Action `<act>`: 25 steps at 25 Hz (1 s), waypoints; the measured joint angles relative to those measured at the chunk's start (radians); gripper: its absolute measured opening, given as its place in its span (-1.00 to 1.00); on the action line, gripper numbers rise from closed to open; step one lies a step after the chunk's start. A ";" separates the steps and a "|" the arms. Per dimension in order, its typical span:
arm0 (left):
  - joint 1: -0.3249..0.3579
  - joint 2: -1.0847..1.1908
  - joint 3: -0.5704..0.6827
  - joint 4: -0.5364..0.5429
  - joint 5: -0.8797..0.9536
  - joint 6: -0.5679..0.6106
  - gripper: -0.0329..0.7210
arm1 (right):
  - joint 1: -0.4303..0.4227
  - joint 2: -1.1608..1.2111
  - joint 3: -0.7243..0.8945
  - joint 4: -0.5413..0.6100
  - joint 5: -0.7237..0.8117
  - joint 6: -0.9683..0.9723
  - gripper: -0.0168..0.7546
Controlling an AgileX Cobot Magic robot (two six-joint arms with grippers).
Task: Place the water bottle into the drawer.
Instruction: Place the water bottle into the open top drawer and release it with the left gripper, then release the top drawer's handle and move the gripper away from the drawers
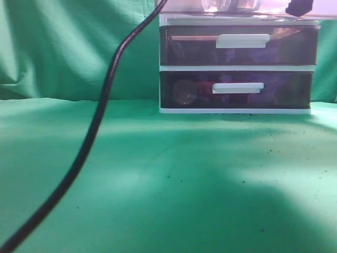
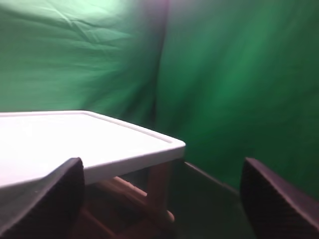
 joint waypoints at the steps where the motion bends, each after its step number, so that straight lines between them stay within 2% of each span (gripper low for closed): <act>1: 0.000 0.004 -0.016 0.039 0.004 -0.005 0.66 | 0.000 0.000 0.000 0.002 0.002 0.000 -0.69; 3: 0.000 0.003 -0.045 0.113 0.056 -0.009 0.66 | 0.000 0.000 0.000 0.004 0.002 0.000 -0.69; 5: -0.002 -0.025 -0.073 0.202 0.197 -0.012 0.45 | 0.000 0.000 0.000 0.004 0.002 0.000 -0.69; 7: -0.004 -0.069 -0.090 0.309 0.424 -0.011 0.23 | 0.000 0.000 0.000 0.004 0.002 0.000 -0.69; 11: -0.005 -0.166 -0.103 0.366 0.807 -0.011 -0.57 | 0.000 0.000 0.001 0.005 -0.021 -0.017 -0.69; 14: -0.005 -0.234 -0.103 0.353 1.035 -0.011 -0.91 | 0.000 0.006 0.005 0.011 -0.053 -0.060 -0.69; 18: -0.005 -0.355 -0.103 0.284 1.301 0.009 -0.91 | 0.005 0.008 0.007 0.026 -0.066 -0.120 -0.69; 21: -0.005 -0.463 -0.103 0.221 1.461 0.095 -0.91 | 0.005 0.010 0.007 0.036 -0.067 -0.189 -0.69; 25: -0.005 -0.595 -0.105 0.136 1.597 0.152 -0.91 | -0.018 0.040 -0.045 0.051 -0.058 -0.240 -0.69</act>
